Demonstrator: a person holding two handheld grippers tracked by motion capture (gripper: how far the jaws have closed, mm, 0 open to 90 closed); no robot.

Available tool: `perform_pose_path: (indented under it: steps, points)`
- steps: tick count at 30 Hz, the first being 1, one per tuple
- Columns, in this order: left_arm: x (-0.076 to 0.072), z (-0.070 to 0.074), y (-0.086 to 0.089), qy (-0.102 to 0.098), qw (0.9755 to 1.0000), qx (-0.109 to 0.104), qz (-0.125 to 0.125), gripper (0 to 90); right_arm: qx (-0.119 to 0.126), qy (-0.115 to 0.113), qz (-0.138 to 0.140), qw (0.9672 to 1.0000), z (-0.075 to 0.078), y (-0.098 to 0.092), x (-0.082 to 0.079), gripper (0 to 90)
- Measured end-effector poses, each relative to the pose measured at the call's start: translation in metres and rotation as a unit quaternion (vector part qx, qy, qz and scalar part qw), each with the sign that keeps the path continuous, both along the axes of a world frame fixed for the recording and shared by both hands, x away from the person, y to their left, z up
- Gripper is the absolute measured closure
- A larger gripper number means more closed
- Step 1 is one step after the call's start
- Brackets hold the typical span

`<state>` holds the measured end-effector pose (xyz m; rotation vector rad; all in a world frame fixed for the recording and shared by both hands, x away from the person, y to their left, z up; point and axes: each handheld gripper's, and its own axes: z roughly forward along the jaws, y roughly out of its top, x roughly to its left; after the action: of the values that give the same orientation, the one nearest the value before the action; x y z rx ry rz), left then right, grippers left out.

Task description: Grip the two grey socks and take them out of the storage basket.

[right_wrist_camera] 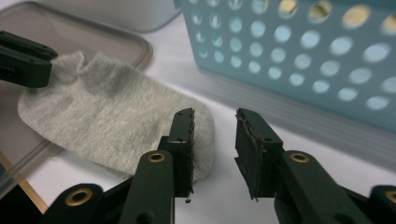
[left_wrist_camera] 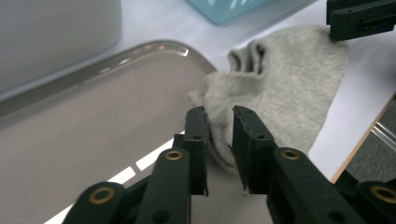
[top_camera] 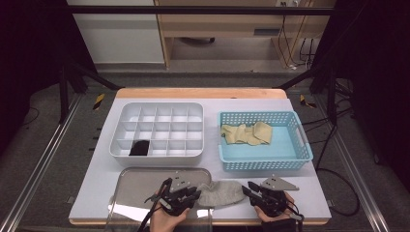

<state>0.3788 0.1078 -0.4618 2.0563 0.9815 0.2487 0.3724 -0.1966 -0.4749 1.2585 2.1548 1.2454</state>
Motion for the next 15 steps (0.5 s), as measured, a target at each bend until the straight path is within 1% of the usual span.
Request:
perform_pose_path:
  steps: [3, 4, 6, 8, 9, 11, 15]
  points:
    - [-0.002, 0.008, 0.001, -0.016, 0.9998, -0.010, -0.004, 69.4, 0.008, -0.024, -0.004, 0.9997, 0.004, -0.006, -0.001, 61.1]
    - [-0.002, 0.011, 0.002, -0.020, 0.9997, -0.014, -0.007, 68.4, 0.012, -0.026, -0.004, 0.9996, 0.005, -0.008, -0.001, 59.6]
    - [-0.002, 0.017, 0.002, -0.030, 0.9992, -0.021, -0.011, 67.5, 0.018, -0.018, -0.003, 0.9997, 0.007, -0.011, -0.001, 58.8]
    - [-0.003, 0.022, 0.000, -0.041, 0.9987, -0.026, -0.016, 66.8, 0.030, -0.010, 0.000, 0.9995, 0.007, -0.014, -0.001, 57.6]
    - [-0.003, 0.024, -0.002, -0.044, 0.9985, -0.028, -0.019, 66.8, 0.035, -0.001, 0.004, 0.9994, 0.007, -0.015, -0.001, 57.5]
    - [-0.002, 0.027, -0.007, -0.047, 0.9982, -0.027, -0.025, 67.0, 0.028, -0.001, 0.007, 0.9996, 0.006, -0.015, -0.001, 56.9]
    - [-0.003, 0.028, -0.022, -0.046, 0.9978, -0.024, -0.042, 72.9, 0.028, 0.006, 0.021, 0.9994, 0.004, -0.013, 0.000, 53.0]
